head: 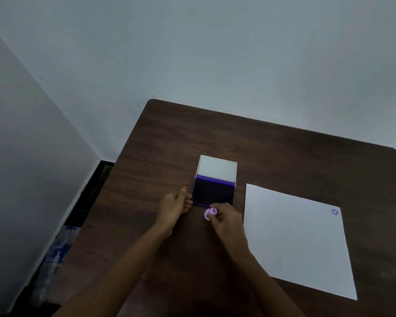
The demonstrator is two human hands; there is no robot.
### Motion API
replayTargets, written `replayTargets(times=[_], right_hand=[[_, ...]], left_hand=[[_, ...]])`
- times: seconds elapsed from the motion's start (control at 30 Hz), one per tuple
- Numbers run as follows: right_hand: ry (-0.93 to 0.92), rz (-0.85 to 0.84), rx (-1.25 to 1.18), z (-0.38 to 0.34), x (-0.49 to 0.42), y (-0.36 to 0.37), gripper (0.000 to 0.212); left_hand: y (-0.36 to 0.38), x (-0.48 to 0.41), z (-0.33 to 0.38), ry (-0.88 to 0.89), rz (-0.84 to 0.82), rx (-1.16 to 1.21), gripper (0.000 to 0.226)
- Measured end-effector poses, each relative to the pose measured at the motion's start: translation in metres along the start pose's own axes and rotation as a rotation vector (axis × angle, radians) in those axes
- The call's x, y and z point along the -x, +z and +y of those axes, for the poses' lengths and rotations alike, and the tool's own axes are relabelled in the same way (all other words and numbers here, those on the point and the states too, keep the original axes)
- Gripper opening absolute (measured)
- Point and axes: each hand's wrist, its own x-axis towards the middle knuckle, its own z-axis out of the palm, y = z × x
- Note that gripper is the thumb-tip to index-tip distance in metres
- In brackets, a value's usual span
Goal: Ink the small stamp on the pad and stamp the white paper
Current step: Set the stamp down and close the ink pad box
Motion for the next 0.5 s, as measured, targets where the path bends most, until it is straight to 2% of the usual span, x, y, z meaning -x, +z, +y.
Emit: replayTargets(times=[0.13,0.3,0.37,0.5], right_hand=[[-0.082,-0.059,0.176,0.006,0.0,0.006,0.025],[-0.134,-0.098,0.308,0.006,0.003,0.003,0.04],[-0.089,-0.019,0.233,0.003,0.0,-0.006,0.045],[0.082,0.232,-0.129,-0.002,-0.035,-0.03,0.024]], left_hand=[[-0.003,-0.009,0.001,0.149,0.046,-0.172,0.021],[0.001,-0.019,0.006,0.199,0.081,-0.238,0.021],[0.004,-0.023,0.013,0.239,0.085,-0.272,0.021],[0.015,-0.037,0.033,0.309,0.087,-0.305,0.027]])
